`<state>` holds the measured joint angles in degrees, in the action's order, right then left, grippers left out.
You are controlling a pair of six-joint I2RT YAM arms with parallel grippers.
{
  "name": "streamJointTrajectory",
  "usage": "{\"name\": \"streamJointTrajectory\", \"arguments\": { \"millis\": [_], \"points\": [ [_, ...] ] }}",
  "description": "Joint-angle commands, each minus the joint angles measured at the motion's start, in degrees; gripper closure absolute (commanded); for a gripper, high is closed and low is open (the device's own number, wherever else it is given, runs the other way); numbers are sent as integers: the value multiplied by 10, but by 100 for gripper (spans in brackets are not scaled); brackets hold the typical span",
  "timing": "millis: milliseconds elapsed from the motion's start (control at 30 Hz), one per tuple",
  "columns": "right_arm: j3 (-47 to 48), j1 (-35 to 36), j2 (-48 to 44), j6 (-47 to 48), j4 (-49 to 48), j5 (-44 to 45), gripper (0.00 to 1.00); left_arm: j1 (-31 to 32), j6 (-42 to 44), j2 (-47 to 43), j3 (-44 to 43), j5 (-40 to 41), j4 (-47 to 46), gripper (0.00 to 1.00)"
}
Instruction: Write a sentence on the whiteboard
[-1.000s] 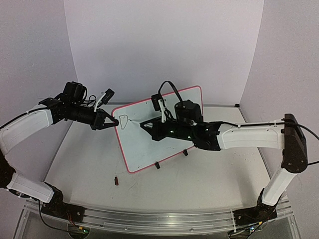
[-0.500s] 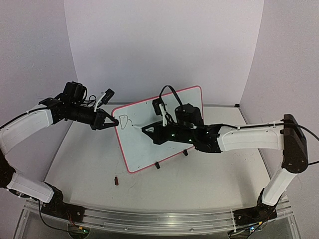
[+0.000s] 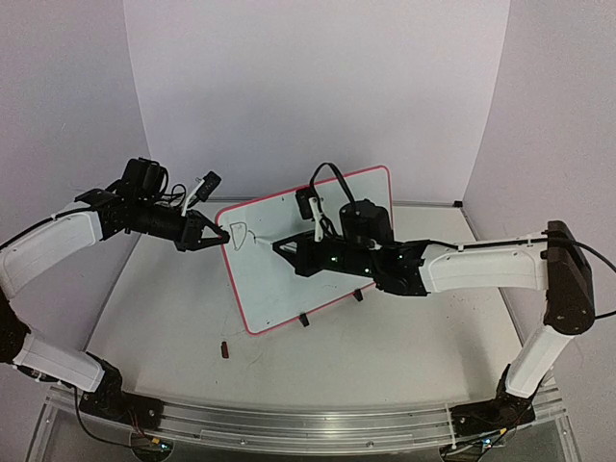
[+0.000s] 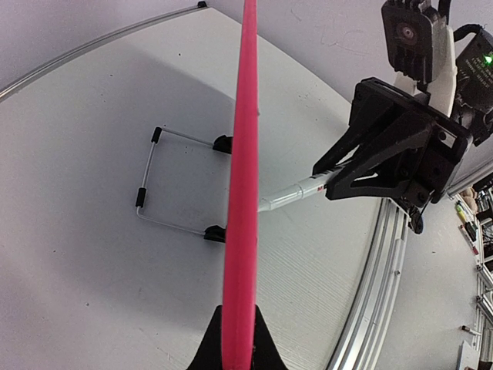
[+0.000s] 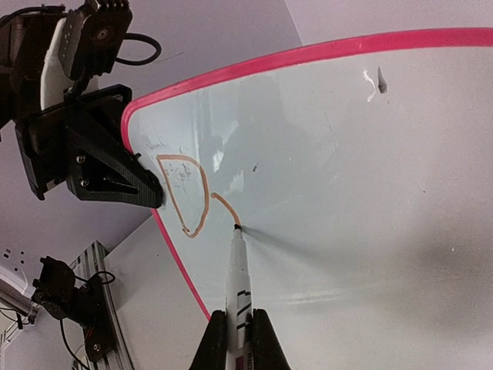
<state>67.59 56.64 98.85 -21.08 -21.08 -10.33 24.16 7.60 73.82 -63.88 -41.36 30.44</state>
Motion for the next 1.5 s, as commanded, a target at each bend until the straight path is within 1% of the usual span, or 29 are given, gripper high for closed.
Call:
{"name": "streamJointTrajectory", "arguments": {
  "millis": [0,467,1033,1133,1333,1467],
  "points": [
    [8,-4,-3,0,-34,20,100,3,16,1,-6,-4,2,100],
    [12,-4,0,0,-41,48,100,4,16,-1,-6,-4,1,100],
    [-17,-4,-20,-9,-50,83,100,3,17,0,-6,-5,2,100],
    [-25,-4,-28,-10,-58,74,100,3,17,0,-7,-5,2,100],
    [-62,-5,-60,-7,-104,28,100,3,17,0,-6,-6,1,100],
    [-67,-4,-61,-5,-105,14,100,3,17,2,-6,-6,1,100]
  ]
}}
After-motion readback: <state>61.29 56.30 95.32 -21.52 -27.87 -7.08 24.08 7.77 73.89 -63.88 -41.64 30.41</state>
